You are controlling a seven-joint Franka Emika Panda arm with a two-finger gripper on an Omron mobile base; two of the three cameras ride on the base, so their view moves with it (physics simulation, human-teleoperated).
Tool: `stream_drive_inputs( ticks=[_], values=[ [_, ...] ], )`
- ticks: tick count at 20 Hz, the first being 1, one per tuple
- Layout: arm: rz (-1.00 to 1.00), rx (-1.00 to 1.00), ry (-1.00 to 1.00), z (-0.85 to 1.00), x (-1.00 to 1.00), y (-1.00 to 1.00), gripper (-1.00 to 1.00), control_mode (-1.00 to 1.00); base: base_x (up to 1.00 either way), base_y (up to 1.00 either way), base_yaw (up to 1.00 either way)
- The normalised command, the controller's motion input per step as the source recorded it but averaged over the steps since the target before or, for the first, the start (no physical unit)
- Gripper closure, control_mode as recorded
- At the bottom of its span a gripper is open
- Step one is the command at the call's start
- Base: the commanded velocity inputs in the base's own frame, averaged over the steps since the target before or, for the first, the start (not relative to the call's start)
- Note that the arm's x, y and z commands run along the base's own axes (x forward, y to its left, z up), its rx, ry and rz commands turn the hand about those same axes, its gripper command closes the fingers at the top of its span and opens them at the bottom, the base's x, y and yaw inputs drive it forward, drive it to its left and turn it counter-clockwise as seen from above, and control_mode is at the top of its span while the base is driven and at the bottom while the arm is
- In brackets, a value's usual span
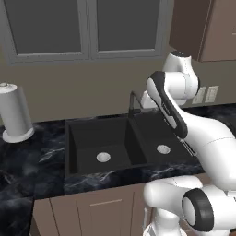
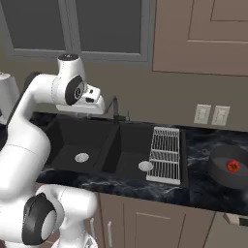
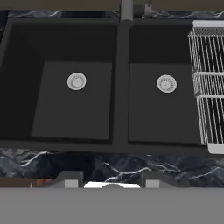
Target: Dump the bell pepper from the pot into the sink. Then turn on the water and wash the bell pepper. Then turn off the water and put the bell pepper back in the pot.
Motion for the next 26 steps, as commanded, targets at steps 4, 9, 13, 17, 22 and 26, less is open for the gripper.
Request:
stream_drive_inputs(
  ticks=[4,9,13,17,22,26],
  values=[
    [0.00,0.00,0.00,0.00,-0.07,0.00,-1.00,1.00,-0.18,-0.03,0.00],
    [0.00,0.00,0.00,0.00,0.00,0.00,-1.00,1.00,-0.58,-0.55,0.00],
    [0.00,0.00,0.00,0.00,0.00,0.00,-1.00,1.00,-0.34,-0.76,0.00],
    [0.00,0.00,0.00,0.00,0.00,0.00,-1.00,1.00,-0.01,-0.67,0.00],
    [0.00,0.00,0.00,0.00,0.00,0.00,-1.00,1.00,0.26,-0.36,0.00],
    [0.00,0.00,0.00,0.00,0.00,0.00,-1.00,1.00,0.42,-0.21,0.00]
  ],
)
